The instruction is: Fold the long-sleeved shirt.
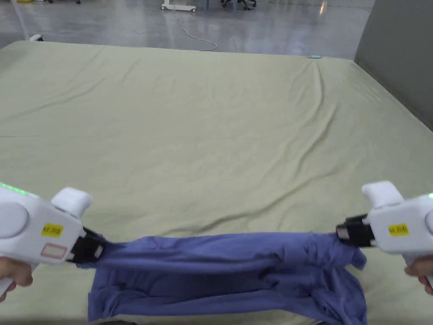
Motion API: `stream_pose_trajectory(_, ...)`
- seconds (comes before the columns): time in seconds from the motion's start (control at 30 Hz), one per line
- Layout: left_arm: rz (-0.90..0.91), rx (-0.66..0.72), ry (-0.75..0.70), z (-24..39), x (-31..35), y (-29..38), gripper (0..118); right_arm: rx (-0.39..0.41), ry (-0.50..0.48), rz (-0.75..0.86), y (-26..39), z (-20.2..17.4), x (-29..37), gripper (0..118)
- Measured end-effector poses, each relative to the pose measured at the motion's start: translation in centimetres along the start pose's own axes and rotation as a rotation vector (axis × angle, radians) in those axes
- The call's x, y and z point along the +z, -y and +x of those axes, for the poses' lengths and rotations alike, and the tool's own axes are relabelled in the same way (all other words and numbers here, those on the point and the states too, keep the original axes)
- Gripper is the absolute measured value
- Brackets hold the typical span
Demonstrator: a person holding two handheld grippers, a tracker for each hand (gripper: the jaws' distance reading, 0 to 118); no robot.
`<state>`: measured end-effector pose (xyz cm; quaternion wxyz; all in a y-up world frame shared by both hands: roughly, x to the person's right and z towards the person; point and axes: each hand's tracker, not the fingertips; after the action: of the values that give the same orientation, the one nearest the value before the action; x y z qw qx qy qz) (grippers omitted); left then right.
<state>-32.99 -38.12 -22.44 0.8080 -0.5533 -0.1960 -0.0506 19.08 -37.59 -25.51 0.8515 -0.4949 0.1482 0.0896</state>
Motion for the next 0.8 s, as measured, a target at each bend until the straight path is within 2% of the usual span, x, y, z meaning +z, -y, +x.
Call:
stream_pose_trajectory(0.13,-0.115,0.020,0.028,0.2,-3.9,2.8,0,0.029,-0.016,-0.152,3.6,-0.4,-3.0,8)
stream_pose_trajectory(0.2,-0.155,0.017,0.012,0.2,-6.0,3.4,0,0.063,0.024,-0.199,4.5,0.2,-5.1,8)
stream_pose_trajectory(0.3,-0.154,0.049,0.025,0.0,-7.1,3.6,0,0.025,0.011,-0.208,4.7,0.7,-6.4,8)
stream_pose_trajectory(0.4,-0.144,0.073,0.026,-0.1,-7.1,3.5,0,0.022,0.011,-0.209,4.4,0.9,-6.6,8)
stream_pose_trajectory(0.43,-0.139,0.083,0.024,-0.1,-6.9,3.4,0,0.021,0.013,-0.211,4.3,0.9,-6.6,14)
stream_pose_trajectory(0.47,-0.135,0.085,0.020,0.1,-6.6,3.2,5,0.019,0.015,-0.207,4.2,0.8,-6.3,29)
stream_pose_trajectory(0.5,-0.114,0.081,0.001,0.2,-6.1,3.1,28,0.017,0.028,-0.196,4.0,0.9,-5.8,59)
stream_pose_trajectory(0.53,-0.072,0.056,-0.017,0.4,-5.0,3.1,52,0.022,0.064,-0.186,3.7,1.0,-5.0,82)
stream_pose_trajectory(0.57,-0.036,0.034,-0.028,0.4,-4.0,2.8,77,0.011,0.088,-0.172,3.2,1.2,-4.0,95)
stream_pose_trajectory(0.6,0.004,0.037,-0.048,0.4,-3.0,2.4,102,-0.016,0.084,-0.141,2.7,1.1,-2.9,96)
stream_pose_trajectory(0.63,0.036,0.052,-0.051,0.4,-2.1,1.9,111,-0.050,0.067,-0.085,2.0,1.0,-1.7,96)
stream_pose_trajectory(0.7,0.127,0.065,-0.050,0.7,0.1,0.8,112,-0.105,0.015,0.036,0.2,0.2,0.4,96)
stream_pose_trajectory(0.8,0.272,0.094,-0.107,2.1,1.9,-1.1,112,-0.112,0.025,0.145,-2.3,-2.3,1.8,96)
